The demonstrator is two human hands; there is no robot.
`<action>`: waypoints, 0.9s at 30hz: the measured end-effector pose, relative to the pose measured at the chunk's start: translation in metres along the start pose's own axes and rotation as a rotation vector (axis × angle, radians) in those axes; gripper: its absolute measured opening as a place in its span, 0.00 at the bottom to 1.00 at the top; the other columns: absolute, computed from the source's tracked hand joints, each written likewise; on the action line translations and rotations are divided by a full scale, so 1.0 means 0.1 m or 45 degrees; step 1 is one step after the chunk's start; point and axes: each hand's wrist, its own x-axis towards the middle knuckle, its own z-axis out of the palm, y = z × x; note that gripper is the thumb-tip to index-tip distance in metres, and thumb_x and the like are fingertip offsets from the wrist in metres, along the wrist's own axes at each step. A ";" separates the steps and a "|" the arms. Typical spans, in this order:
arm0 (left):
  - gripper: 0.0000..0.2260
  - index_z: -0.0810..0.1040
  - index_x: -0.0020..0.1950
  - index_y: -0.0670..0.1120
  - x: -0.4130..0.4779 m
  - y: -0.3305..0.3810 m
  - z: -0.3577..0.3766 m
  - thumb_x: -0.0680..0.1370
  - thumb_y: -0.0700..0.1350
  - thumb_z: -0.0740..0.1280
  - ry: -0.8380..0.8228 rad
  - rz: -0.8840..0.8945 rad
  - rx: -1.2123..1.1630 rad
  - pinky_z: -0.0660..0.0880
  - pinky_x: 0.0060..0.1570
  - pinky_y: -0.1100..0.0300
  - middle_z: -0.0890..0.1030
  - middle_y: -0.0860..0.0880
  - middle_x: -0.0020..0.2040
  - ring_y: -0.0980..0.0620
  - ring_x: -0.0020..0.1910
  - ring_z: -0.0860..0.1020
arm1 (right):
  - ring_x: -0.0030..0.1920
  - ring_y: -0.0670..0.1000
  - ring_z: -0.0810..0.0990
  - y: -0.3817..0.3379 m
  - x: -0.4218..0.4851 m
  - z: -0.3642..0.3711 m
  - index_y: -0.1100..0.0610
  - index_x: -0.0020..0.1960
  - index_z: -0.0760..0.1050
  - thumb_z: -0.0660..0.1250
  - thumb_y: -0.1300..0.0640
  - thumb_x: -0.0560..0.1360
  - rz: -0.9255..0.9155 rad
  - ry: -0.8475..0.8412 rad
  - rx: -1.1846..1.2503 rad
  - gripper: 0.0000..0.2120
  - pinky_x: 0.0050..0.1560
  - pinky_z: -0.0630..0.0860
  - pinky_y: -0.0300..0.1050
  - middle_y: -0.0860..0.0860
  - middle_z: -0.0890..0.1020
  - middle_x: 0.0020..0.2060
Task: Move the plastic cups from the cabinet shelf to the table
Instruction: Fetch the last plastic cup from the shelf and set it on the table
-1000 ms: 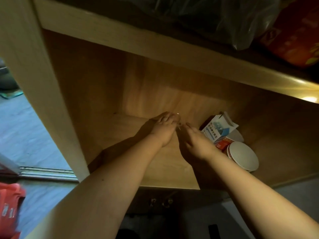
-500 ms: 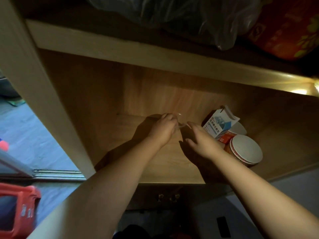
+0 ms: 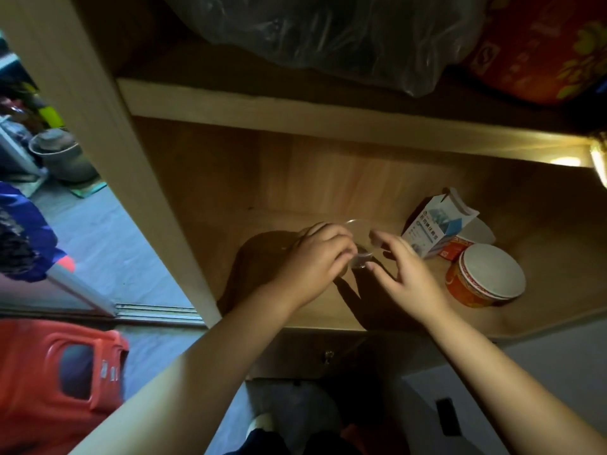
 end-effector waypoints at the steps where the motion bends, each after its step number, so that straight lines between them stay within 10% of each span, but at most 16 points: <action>1: 0.04 0.78 0.48 0.48 -0.05 0.05 -0.02 0.76 0.43 0.65 0.003 -0.007 0.008 0.65 0.55 0.63 0.77 0.50 0.55 0.55 0.57 0.71 | 0.63 0.41 0.69 -0.03 -0.05 0.00 0.54 0.70 0.65 0.64 0.49 0.74 -0.013 0.002 0.032 0.26 0.59 0.63 0.29 0.49 0.73 0.64; 8: 0.06 0.79 0.49 0.48 -0.35 0.48 -0.13 0.75 0.44 0.64 0.138 -0.096 0.025 0.65 0.57 0.63 0.78 0.50 0.55 0.55 0.58 0.71 | 0.62 0.35 0.68 -0.21 -0.29 -0.14 0.55 0.69 0.66 0.64 0.50 0.74 -0.092 -0.029 0.251 0.26 0.59 0.62 0.22 0.44 0.72 0.62; 22: 0.06 0.80 0.50 0.46 -1.37 1.05 -0.65 0.76 0.42 0.65 0.402 -0.397 0.296 0.63 0.60 0.68 0.79 0.49 0.56 0.54 0.61 0.71 | 0.60 0.45 0.75 -0.88 -0.58 0.02 0.54 0.68 0.67 0.67 0.54 0.74 -0.524 -0.254 0.557 0.24 0.59 0.75 0.45 0.48 0.75 0.61; 27: 0.05 0.81 0.50 0.46 -1.85 1.25 -0.97 0.75 0.42 0.68 0.542 -0.592 0.431 0.66 0.59 0.66 0.79 0.49 0.56 0.51 0.59 0.74 | 0.55 0.41 0.75 -1.36 -0.65 0.24 0.54 0.65 0.70 0.67 0.49 0.72 -0.644 -0.337 0.564 0.23 0.55 0.74 0.35 0.46 0.76 0.57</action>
